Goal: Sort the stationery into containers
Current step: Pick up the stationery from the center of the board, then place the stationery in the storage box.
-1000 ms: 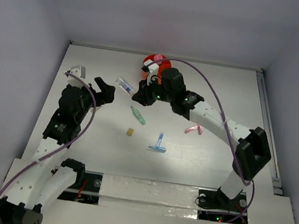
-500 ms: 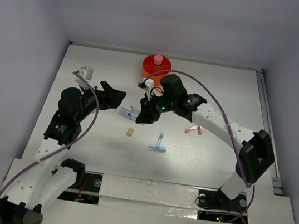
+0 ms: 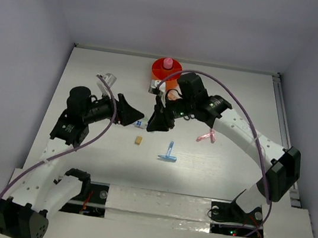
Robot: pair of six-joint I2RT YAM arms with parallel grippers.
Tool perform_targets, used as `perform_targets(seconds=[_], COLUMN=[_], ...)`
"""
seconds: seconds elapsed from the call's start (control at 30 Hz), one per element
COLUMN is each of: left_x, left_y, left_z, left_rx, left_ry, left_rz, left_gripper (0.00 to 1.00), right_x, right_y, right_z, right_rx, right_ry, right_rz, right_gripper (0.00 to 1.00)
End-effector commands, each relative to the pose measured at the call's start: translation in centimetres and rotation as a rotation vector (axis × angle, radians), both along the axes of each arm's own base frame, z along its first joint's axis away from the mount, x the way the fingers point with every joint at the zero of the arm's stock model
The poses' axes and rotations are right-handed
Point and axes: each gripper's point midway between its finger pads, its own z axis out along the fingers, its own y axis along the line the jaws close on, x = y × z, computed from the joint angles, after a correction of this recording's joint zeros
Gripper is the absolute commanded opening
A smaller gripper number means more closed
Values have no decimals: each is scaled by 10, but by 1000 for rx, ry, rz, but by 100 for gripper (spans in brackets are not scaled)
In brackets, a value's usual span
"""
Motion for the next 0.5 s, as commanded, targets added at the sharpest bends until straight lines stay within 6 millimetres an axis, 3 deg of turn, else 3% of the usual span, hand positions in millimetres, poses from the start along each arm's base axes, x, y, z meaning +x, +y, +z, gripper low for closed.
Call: perform_targets(seconds=[0.0, 0.17, 0.3, 0.47], left_x=[-22, -36, -40, -42], left_y=[-17, -23, -21, -21], left_z=[21, 23, 23, 20], left_rx=[-87, -136, -153, -155], left_ry=[-57, -42, -40, -31], left_rz=[-196, -268, -271, -275], left_gripper=[79, 69, 49, 41], right_x=[-5, 6, 15, 18], right_y=[1, -2, -6, -7], right_z=[35, 34, 25, 16], right_rx=[88, 99, 80, 64], right_ry=[-59, -53, -37, -19], right_rz=[83, 97, 94, 126], right_gripper=[0, 0, 0, 0])
